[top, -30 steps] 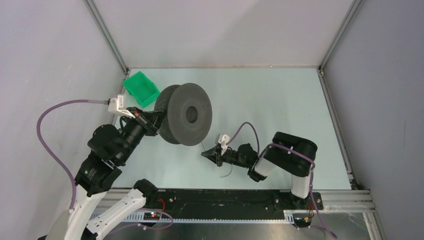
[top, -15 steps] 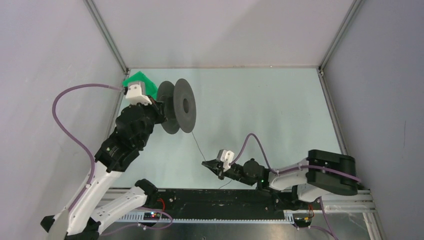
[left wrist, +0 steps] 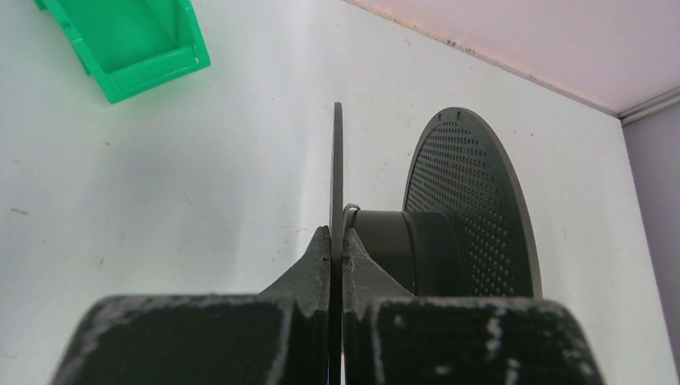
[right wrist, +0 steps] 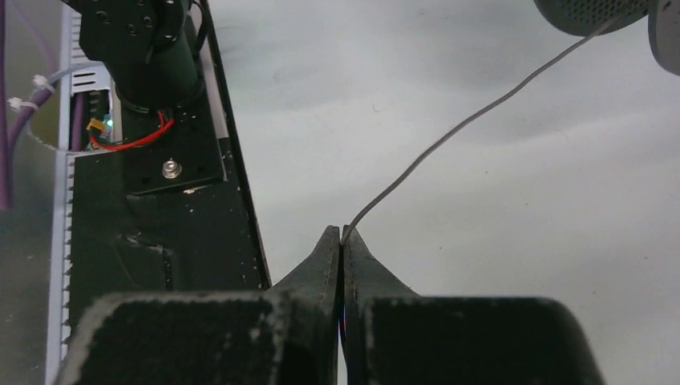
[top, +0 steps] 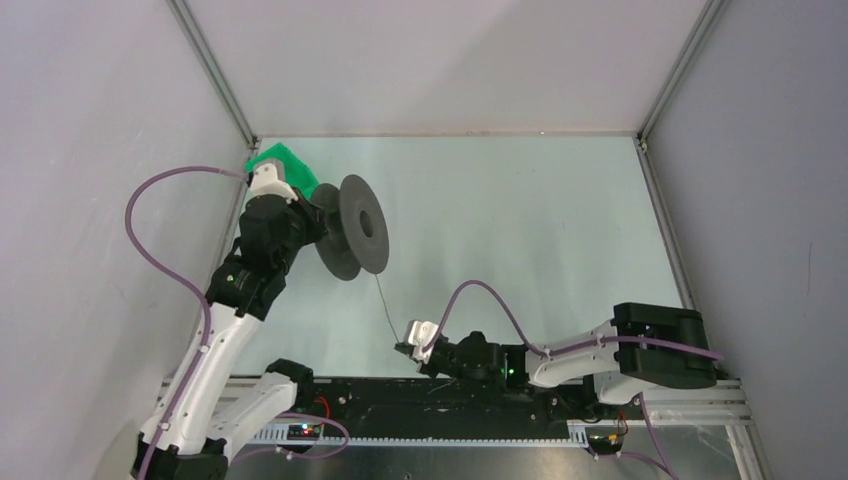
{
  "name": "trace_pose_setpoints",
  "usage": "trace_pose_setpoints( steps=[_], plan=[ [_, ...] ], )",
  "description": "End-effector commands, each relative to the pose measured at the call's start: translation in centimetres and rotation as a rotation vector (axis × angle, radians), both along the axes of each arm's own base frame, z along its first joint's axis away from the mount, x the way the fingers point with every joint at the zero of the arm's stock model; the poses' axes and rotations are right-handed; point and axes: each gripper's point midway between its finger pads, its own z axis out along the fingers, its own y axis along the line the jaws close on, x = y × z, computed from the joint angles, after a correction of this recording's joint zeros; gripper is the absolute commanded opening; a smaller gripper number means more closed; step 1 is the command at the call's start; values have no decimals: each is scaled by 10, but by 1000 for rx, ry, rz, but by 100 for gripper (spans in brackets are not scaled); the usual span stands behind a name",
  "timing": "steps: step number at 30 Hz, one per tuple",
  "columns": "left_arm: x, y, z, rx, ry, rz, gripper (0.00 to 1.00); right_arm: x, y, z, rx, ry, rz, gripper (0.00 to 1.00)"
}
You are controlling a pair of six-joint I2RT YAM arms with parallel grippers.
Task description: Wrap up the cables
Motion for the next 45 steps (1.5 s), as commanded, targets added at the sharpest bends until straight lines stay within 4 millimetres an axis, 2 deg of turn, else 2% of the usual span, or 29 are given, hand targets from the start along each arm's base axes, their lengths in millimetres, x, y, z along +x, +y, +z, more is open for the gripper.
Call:
trace_pose_setpoints(
  steps=[1, 4, 7, 8, 11, 14, 16, 17, 18, 21, 24, 26, 28, 31, 36, 39, 40, 45],
  plan=[
    [10, -10, 37, -144, -127, -33, 0, 10, 13, 27, 1, -44, -53, 0],
    [10, -8, 29, -74, -126, -59, 0, 18, 19, 57, -27, -67, -73, 0],
    [8, -20, 6, -17, -85, -152, 0, 23, 22, 84, -27, -71, -55, 0],
    [7, -21, 2, 6, -81, -175, 0, 30, 21, 98, -24, -56, -63, 0],
    [-4, -28, -23, 72, -52, -228, 0, 38, 20, 127, 10, -22, -40, 0],
    [-17, -28, -31, 202, -87, -272, 0, 55, 9, 145, 27, 1, -41, 0],
    [-25, -36, -36, 274, -101, -333, 0, 65, 4, 155, 40, 5, -35, 0],
    [-29, -42, -37, 321, -116, -384, 0, 75, -1, 160, 50, 8, -49, 0],
    [-31, -47, -37, 328, -120, -415, 0, 75, -1, 163, 56, 15, -28, 0],
    [-40, -66, -39, 348, -134, -538, 0, 92, -13, 173, 82, 20, -45, 0],
    [-60, -91, -34, 309, -173, -720, 0, 108, -24, 172, 68, 24, -72, 0],
    [-69, -99, -31, 313, -201, -798, 0, 120, -35, 169, 54, 31, -108, 0],
    [-74, -101, -33, 323, -200, -834, 0, 131, -45, 168, 44, 39, -137, 0],
    [-79, -104, -38, 329, -185, -874, 0, 135, -52, 164, 31, 56, -121, 0],
    [-92, -113, -35, 275, -159, -948, 0, 153, -67, 137, -43, 113, -169, 0],
    [-94, -113, -22, 246, -164, -934, 0, 153, -74, 121, -66, 149, -168, 2],
    [-96, -113, -19, 215, -151, -921, 0, 152, -77, 122, -57, 153, -160, 4],
    [-97, -110, 14, 128, -182, -867, 0, 150, -89, 96, -54, 197, -155, 6]
  ],
)
